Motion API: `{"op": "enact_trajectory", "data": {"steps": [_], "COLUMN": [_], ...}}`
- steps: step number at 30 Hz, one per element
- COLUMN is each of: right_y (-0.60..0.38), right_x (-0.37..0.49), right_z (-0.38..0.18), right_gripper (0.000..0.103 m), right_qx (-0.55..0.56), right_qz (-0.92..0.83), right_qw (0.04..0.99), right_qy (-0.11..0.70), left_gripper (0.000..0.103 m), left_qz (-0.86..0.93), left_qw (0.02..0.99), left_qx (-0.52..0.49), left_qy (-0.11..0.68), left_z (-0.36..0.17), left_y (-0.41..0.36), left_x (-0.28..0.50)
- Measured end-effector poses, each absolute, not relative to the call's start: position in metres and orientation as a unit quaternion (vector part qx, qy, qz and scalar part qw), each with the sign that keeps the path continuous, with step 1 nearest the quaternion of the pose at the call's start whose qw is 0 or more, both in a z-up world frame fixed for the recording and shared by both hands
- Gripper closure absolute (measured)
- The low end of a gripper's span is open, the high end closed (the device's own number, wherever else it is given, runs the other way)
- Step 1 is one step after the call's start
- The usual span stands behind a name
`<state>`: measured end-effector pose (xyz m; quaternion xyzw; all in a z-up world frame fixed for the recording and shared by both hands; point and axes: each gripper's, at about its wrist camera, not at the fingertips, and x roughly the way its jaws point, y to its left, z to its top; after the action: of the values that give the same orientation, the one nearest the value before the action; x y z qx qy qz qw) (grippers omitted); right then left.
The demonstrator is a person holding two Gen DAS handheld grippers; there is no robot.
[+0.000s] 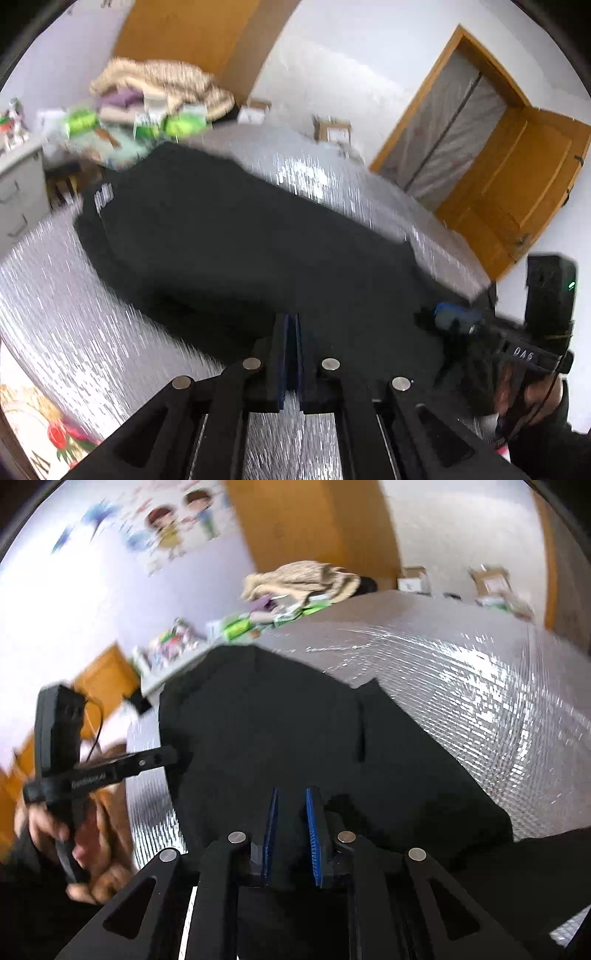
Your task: Fold clothes
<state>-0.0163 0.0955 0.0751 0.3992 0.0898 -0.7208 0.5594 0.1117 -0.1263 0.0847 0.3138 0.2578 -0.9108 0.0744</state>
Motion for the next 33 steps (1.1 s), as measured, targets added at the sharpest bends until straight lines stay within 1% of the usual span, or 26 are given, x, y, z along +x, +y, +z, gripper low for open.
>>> {"op": "enact_trajectory", "data": {"steps": [4, 5, 6, 8, 12, 17, 20, 21, 22, 23, 24, 26, 27, 31, 32, 33], "right_y": [0.102, 0.105, 0.108, 0.113, 0.107, 0.076, 0.054, 0.049, 0.046, 0.047, 0.051, 0.059, 0.065, 0.087, 0.091, 0.094], "right_x": [-0.037, -0.042, -0.048, -0.061, -0.077, -0.098, -0.105, -0.106, -0.107, -0.109, -0.113, -0.120, -0.124, -0.141, -0.144, -0.144], "right_z": [0.081, 0.084, 0.086, 0.089, 0.087, 0.084, 0.079, 0.076, 0.073, 0.071, 0.068, 0.065, 0.066, 0.066, 0.067, 0.070], "right_gripper": [0.086, 0.084, 0.079, 0.075, 0.075, 0.074, 0.066, 0.066, 0.066, 0.077, 0.098, 0.098, 0.101, 0.102, 0.101, 0.098], "right_qx": [0.410, 0.410, 0.412, 0.419, 0.433, 0.448, 0.465, 0.468, 0.470, 0.473, 0.478, 0.483, 0.481, 0.482, 0.480, 0.476], "right_qz": [-0.727, -0.730, -0.733, -0.740, -0.737, -0.726, -0.708, -0.702, -0.699, -0.700, -0.701, -0.705, -0.713, -0.739, -0.744, -0.745], "right_qw": [0.549, 0.547, 0.541, 0.527, 0.518, 0.521, 0.532, 0.537, 0.538, 0.535, 0.529, 0.518, 0.509, 0.466, 0.461, 0.463], "right_qy": [0.030, 0.016, 0.004, -0.013, -0.007, -0.010, -0.002, 0.002, 0.007, 0.004, -0.004, -0.024, -0.033, -0.057, -0.060, -0.063], "left_gripper": [0.100, 0.100, 0.100, 0.100, 0.100, 0.100, 0.100, 0.100, 0.100, 0.100, 0.100, 0.101, 0.101, 0.101, 0.101, 0.101], "left_qz": [-0.912, -0.908, -0.904, -0.896, -0.899, -0.898, -0.899, -0.899, -0.899, -0.900, -0.900, -0.901, -0.901, -0.904, -0.904, -0.904], "left_qw": [0.118, 0.126, 0.132, 0.136, 0.136, 0.135, 0.134, 0.134, 0.134, 0.133, 0.132, 0.130, 0.130, 0.129, 0.129, 0.129], "left_qx": [0.303, 0.309, 0.318, 0.332, 0.322, 0.319, 0.319, 0.319, 0.319, 0.319, 0.319, 0.318, 0.317, 0.315, 0.315, 0.314], "left_qy": [0.251, 0.251, 0.253, 0.261, 0.265, 0.272, 0.270, 0.269, 0.268, 0.266, 0.266, 0.266, 0.264, 0.259, 0.259, 0.260], "left_z": [0.088, 0.083, 0.078, 0.066, 0.056, 0.052, 0.052, 0.052, 0.052, 0.052, 0.051, 0.050, 0.050, 0.049, 0.049, 0.049], "left_y": [-0.151, -0.155, -0.159, -0.164, -0.163, -0.163, -0.163, -0.163, -0.163, -0.163, -0.163, -0.163, -0.164, -0.163, -0.163, -0.163], "left_x": [0.105, 0.103, 0.101, 0.101, 0.109, 0.110, 0.111, 0.110, 0.110, 0.110, 0.110, 0.110, 0.110, 0.110, 0.110, 0.110]}}
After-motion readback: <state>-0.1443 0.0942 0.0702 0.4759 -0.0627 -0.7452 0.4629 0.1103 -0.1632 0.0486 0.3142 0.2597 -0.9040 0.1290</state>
